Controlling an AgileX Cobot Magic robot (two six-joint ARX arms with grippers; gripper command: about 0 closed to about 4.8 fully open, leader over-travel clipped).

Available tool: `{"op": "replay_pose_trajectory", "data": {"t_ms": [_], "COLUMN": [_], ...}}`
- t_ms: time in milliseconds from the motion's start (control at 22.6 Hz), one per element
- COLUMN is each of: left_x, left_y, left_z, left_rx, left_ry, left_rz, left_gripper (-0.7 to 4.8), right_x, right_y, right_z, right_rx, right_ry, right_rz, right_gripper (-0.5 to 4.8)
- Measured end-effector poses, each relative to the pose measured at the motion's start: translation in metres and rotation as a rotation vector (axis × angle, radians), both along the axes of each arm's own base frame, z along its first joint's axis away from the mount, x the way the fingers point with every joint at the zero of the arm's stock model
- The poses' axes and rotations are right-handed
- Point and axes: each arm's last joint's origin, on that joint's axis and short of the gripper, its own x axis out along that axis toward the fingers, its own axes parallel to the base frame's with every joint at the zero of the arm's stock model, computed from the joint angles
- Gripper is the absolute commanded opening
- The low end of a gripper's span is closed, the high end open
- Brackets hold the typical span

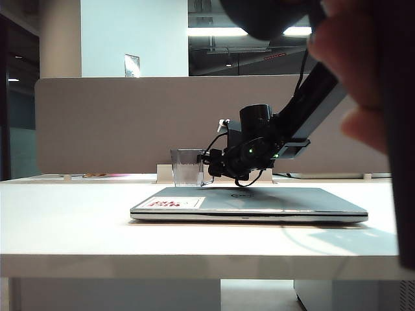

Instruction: Pick up the water cup and place it on the right side of the laptop.

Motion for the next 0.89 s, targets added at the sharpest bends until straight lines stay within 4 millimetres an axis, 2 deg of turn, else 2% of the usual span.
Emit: {"op": "replay_pose_trajectory", "data": {"t_ms": [266,709,887], "left_x": [0.0,0.0,0.0], "left_y": [0.0,0.0,0.0], "left_z": [0.0,0.0,0.0], "left_rx": [0.002,0.002,0.004], "left_ry": [0.0,0.0,-0.001], "left_rz": [0.0,0.0,0.0], "left_gripper": [-0.04,-0.04,-0.04], "right_x": [0.001,0.0017,0.0019], "right_y": [0.0004,0.0003,0.0006], "right_z": [-0.0056,-0.0035,-0.0021], "right_rx": [0.004,0.009,0.014], "right_ry": [-0.02,-0.053,-0.067], "right_rz": [-0.014,-0.056,-0.056], "right_gripper": [1.79,1.61,0.75]}}
